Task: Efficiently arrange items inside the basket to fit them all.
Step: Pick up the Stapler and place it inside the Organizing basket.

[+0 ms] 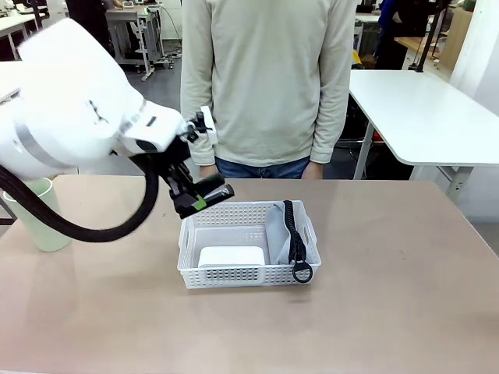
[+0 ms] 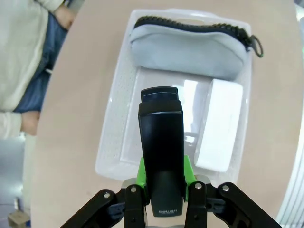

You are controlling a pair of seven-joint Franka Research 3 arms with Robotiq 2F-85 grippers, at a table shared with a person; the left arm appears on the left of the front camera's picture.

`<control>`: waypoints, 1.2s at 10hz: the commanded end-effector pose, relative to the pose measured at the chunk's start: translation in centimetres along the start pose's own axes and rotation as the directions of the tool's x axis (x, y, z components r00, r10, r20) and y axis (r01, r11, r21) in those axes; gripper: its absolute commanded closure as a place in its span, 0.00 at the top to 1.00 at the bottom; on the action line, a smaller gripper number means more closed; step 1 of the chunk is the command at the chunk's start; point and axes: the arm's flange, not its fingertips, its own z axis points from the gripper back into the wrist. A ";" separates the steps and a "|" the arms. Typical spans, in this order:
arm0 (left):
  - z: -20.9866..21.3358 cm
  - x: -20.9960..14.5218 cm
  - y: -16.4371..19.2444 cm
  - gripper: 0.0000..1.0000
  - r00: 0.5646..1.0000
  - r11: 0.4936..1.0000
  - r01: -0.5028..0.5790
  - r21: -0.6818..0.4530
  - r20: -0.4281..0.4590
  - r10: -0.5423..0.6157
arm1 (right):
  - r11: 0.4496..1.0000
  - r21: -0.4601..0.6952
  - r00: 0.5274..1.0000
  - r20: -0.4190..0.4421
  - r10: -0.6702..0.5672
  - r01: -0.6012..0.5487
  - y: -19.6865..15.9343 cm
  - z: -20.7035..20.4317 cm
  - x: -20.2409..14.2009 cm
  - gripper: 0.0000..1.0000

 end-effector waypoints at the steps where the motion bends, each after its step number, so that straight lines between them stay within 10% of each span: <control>1: 1.5 -0.4 0.4 0.32 1.000 1.000 -0.013 0.010 -0.003 0.013 | 1.000 0.021 1.000 0.012 -0.012 0.011 0.5 -0.1 0.0 1.00; 6: -5.2 2.1 1.9 0.32 0.996 0.988 -0.076 -0.137 -0.048 0.070 | 1.000 0.021 1.000 0.012 -0.012 0.011 0.5 -0.1 0.0 1.00; 12: -13.8 3.3 4.7 0.32 0.954 0.974 -0.223 -0.027 -0.210 0.213 | 1.000 0.021 1.000 0.012 -0.012 0.011 0.5 -0.1 0.0 1.00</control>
